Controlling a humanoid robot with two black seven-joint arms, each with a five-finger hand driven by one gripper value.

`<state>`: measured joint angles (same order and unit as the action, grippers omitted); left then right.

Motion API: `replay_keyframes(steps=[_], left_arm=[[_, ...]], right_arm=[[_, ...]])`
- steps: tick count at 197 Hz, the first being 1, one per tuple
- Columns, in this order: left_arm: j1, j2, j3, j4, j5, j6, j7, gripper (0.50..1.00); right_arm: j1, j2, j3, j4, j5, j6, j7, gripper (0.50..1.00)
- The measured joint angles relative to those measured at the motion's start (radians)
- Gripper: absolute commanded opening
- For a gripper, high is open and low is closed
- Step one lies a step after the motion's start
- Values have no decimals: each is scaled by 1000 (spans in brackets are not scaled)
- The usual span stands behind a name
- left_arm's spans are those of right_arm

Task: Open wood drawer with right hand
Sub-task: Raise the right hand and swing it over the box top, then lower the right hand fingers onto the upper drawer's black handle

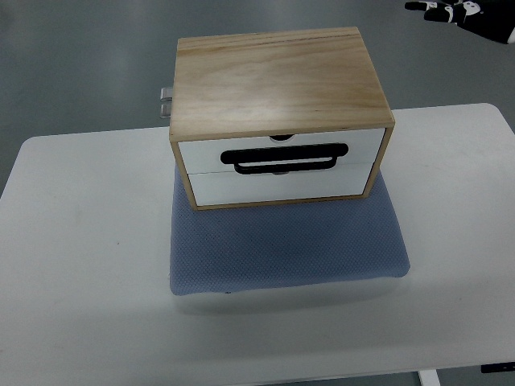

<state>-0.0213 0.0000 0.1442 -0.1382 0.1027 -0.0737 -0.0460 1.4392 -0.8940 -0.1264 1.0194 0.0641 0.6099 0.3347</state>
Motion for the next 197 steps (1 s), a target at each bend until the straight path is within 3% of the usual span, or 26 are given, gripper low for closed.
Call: replay_keyframes(steps=[82, 197], left_arm=[[0, 0, 0, 0, 0, 0, 0, 1000], [0, 0, 0, 0, 0, 0, 0, 1000]], right_arm=[[381, 100, -359, 134, -93, 1, -8, 954], [523, 302, -550, 309, -267, 1, -65, 954]])
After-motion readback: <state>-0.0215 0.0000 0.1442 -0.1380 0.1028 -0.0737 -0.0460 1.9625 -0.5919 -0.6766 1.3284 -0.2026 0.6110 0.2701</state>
